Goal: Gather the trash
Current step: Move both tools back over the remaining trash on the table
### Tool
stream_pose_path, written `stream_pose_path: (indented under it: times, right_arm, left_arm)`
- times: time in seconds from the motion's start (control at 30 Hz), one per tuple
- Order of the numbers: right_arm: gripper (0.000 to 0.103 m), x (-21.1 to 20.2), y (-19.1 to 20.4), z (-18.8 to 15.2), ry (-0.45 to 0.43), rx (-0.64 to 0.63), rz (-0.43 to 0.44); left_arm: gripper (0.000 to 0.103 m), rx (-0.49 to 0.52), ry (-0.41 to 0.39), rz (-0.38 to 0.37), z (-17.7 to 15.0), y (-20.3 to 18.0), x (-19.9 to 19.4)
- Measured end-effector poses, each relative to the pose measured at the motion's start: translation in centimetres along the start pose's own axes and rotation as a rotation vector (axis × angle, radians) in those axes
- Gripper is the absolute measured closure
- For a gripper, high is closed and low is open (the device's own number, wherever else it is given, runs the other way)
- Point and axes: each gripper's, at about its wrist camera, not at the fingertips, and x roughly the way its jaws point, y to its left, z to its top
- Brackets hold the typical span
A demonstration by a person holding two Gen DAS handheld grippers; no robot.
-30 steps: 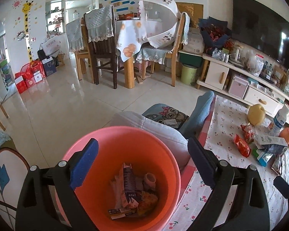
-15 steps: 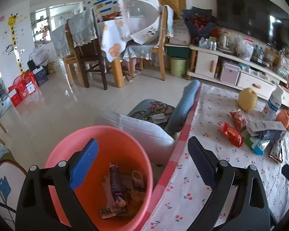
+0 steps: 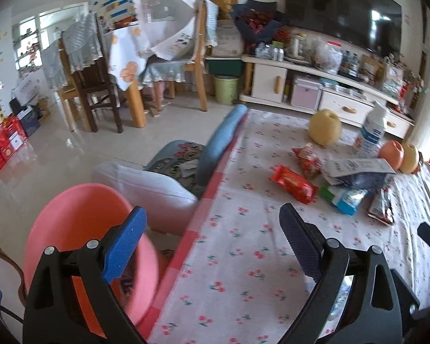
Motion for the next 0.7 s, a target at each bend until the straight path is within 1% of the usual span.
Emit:
stream_pose_path:
  times: [0.1, 0.27, 0.37, 0.57, 0.7]
  right_arm:
    - [0.009, -0.4, -1.4, -0.2, -0.007, 0.010, -0.018]
    - [0.008, -1.0, -3.6, -0.4, -0.018, 0.035, -0.046]
    - [0.008, -1.3, -4.8, -0.4, -0.024, 0.050, -0.064]
    - [0.008, -1.6, -7.1, -0.8, -0.032, 0.073, -0.096]
    - [0.008, -1.6, -8.1, -0.9, -0.037, 0.075, -0.125]
  left_arm:
    - [0.009, 0.012, 0.015, -0.059, -0.2, -1.4, 0.2]
    - [0.009, 0.049, 0.026, -0.113, -0.6, -3.9, 0.3]
    - [0.009, 0.068, 0.033, -0.157, -0.9, -5.3, 0.4]
    - [0.009, 0.085, 0.051, -0.266, -1.3, -7.5, 0.4]
    - [0.009, 0.088, 0.072, -0.298, -1.8, -8.6, 0.6]
